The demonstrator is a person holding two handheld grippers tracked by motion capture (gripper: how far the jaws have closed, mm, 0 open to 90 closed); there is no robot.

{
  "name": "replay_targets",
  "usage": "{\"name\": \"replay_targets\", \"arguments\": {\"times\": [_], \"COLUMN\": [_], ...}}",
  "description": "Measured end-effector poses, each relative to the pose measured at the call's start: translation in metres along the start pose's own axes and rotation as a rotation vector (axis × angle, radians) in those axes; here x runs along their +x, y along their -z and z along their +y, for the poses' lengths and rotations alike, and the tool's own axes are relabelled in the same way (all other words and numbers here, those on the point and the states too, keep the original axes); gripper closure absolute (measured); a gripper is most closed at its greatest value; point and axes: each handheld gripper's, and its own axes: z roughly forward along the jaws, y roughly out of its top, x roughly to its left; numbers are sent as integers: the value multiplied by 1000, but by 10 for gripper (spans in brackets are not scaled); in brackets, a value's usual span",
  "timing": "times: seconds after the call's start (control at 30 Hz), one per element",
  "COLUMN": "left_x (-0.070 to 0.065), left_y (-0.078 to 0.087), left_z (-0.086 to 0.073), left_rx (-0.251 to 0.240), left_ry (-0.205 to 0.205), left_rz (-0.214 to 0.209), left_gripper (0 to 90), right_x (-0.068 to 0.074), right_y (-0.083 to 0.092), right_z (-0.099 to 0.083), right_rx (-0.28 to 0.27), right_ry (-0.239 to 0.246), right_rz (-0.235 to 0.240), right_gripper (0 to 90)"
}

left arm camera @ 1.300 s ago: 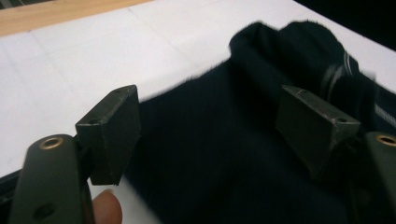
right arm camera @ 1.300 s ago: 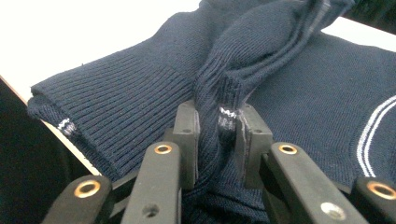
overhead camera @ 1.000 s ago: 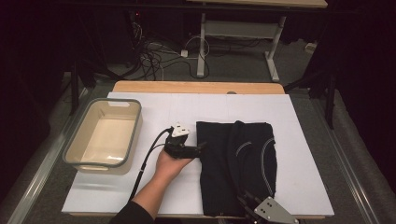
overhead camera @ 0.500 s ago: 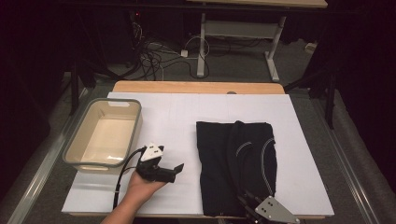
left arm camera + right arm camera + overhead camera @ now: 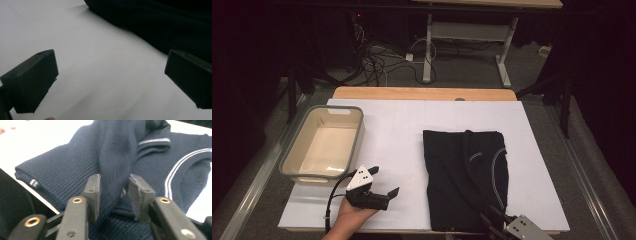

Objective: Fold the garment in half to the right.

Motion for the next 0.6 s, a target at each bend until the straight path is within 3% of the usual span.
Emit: {"name": "replay_targets", "arguments": {"times": [0.1, 0.23, 0.37, 0.47, 0.6], "left_x": [2, 1, 0, 0, -1], "left_y": [0, -1, -1, -1, -1], "left_z": [0, 1, 0, 0, 0], "left_rx": [-2, 11, 4, 1, 8], "left_ry": [8, -9, -12, -12, -19], "left_rz": [-17, -25, -25, -23, -22], "left_gripper": [0, 0, 0, 0, 0], "right_x": [-2, -3, -12, -17, -29], "right_y": [5, 0, -21, -27, -21], "right_z": [9, 24, 25, 15, 3], "right_rx": [-45, -71, -20, 11, 32], "right_ry": [-18, 1, -39, -39, -64], "right_rz": [5, -12, -14, -26, -48], "right_gripper": [549, 561, 655, 851, 887]}}
